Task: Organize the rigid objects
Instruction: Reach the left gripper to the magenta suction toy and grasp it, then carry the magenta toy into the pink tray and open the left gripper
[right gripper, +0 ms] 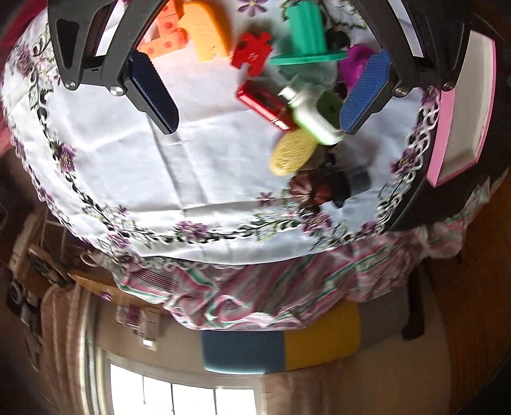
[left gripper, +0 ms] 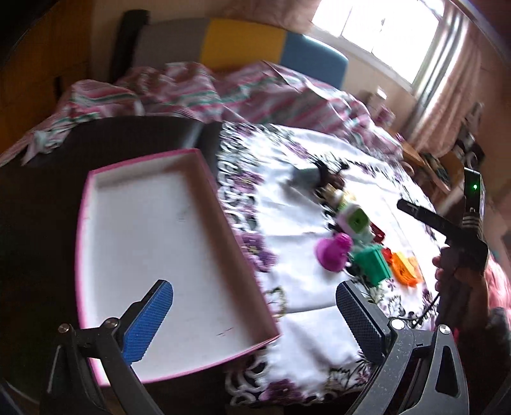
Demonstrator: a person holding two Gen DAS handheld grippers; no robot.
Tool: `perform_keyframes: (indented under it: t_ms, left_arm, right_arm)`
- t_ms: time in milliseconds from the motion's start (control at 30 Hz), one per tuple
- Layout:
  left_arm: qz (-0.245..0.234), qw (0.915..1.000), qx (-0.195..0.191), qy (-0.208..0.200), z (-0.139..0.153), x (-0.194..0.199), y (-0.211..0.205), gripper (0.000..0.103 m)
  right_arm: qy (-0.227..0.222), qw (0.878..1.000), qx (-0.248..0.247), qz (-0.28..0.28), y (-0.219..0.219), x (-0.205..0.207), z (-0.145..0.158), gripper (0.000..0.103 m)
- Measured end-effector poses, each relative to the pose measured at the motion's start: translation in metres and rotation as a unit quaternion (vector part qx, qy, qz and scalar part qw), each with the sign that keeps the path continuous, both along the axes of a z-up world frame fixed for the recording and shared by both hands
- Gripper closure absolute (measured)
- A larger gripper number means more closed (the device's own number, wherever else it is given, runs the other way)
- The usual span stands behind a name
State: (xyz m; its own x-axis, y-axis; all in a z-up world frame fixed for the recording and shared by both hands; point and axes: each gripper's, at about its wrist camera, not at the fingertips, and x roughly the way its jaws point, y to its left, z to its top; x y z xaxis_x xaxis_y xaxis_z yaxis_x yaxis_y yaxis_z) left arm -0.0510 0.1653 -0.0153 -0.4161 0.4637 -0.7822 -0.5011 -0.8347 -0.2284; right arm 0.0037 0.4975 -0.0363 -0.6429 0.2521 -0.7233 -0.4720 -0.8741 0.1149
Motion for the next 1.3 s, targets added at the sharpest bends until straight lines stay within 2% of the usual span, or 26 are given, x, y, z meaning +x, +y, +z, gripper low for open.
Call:
perform_keyframes:
  t_ms: [100,167,333,400,667,800,867,933,967,1000,1167,1300]
  left_arm:
    - [-0.033,0.9993,-0.010,0.014,-0.004,-0.003,0.026,0.000]
    - [-0.058,0.9983,-0.007,0.004,-0.009,-0.007,0.046,0.000]
    - [-0.104,0.9942,-0.023,-0.011,-0.026,-0.016,0.092,0.000]
    - [-0.124,0.9911,-0.047,-0.013,-0.036,-0.018,0.112,0.000]
    - [-0.137,0.9867,-0.088,0.000,-0.057,-0.028,0.150,0.000]
    - [-0.136,0.9870,-0.080,-0.029,-0.069,-0.040,0.163,0.003]
    - [-0.138,0.9869,-0.076,-0.038,-0.075,-0.043,0.168,0.014]
    - [-0.143,0.9848,-0.080,-0.057,-0.084,-0.046,0.173,0.057]
    - [-0.143,0.9842,-0.079,-0.067,-0.088,-0.048,0.174,0.058]
    - [-0.139,0.9862,-0.069,-0.057,-0.086,-0.047,0.172,0.069]
    - [-0.127,0.9902,-0.050,-0.029,-0.070,-0.041,0.157,0.070]
    - [-0.122,0.9919,-0.031,-0.016,-0.054,-0.032,0.139,0.069]
  right_arm:
    - [0.013,0.999,-0.042,-0.021,0.017,0.005,-0.001,0.000]
    - [0.019,0.998,-0.055,-0.023,0.019,0.006,0.000,0.000]
    - [0.024,0.998,-0.057,-0.015,0.017,0.007,0.003,0.000]
    - [0.022,0.998,-0.056,-0.010,0.016,0.006,0.003,0.000]
    - [0.022,0.998,-0.060,-0.010,0.021,0.006,0.003,0.000]
    - [0.022,0.998,-0.061,-0.012,0.023,0.006,0.003,0.000]
    - [0.019,0.998,-0.060,-0.013,0.023,0.005,0.003,0.000]
    - [0.014,0.998,-0.059,-0.012,0.023,0.005,0.002,0.000]
    - [0.012,0.998,-0.058,-0.013,0.023,0.004,0.002,0.000]
    - [0.010,0.998,-0.058,-0.013,0.023,0.004,0.001,0.001]
    - [0.005,0.998,-0.062,-0.007,0.024,0.002,0.000,0.010]
    - [-0.005,0.996,-0.085,0.013,0.021,-0.001,-0.006,0.020]
